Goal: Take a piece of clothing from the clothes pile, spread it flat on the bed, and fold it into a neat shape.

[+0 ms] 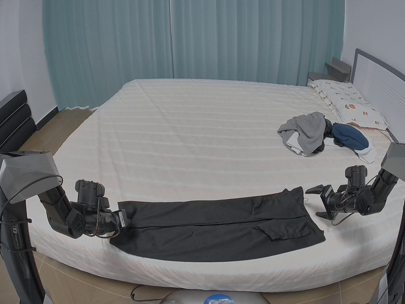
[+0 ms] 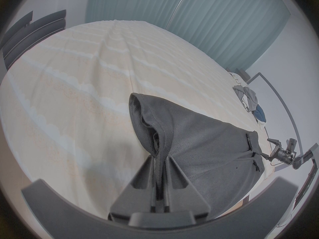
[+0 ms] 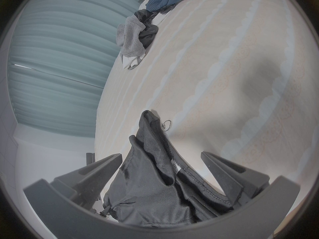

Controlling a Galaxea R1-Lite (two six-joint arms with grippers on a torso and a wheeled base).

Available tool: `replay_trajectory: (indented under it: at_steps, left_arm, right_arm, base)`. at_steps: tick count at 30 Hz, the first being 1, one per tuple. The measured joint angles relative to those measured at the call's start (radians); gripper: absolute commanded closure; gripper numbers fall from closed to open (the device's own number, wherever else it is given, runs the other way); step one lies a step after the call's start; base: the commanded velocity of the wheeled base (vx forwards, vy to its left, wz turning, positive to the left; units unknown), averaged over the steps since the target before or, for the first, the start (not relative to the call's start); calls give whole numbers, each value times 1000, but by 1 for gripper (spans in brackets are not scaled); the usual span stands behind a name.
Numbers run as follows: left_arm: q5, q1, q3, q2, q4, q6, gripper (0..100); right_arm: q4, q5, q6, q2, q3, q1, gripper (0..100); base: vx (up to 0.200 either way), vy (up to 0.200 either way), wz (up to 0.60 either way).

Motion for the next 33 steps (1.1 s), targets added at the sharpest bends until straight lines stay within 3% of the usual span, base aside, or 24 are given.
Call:
replay_trajectory:
  at_steps: [10,18,27,33]
  left_arm:
    - [-2,0,-7,-6,-14,-33,100]
    - [-2,-5,-13,-8,-147,-170,100]
    - [-3,-25,-13,-24,-153,-200,100]
    - [0,-55,-10,-64,-142,-244,100]
  right_arm:
    - [-1,0,8,-2,-10,-3,0]
    - [-1,0,11,-3,-14,-4,0]
    - [-42,0,94,-3,-31,-17,0]
    - [-66,0,106,-1,-23,-22,0]
  base:
    - [-120,0,0]
    - [0,0,0]
    - [0,-200,0]
    - [0,-200,0]
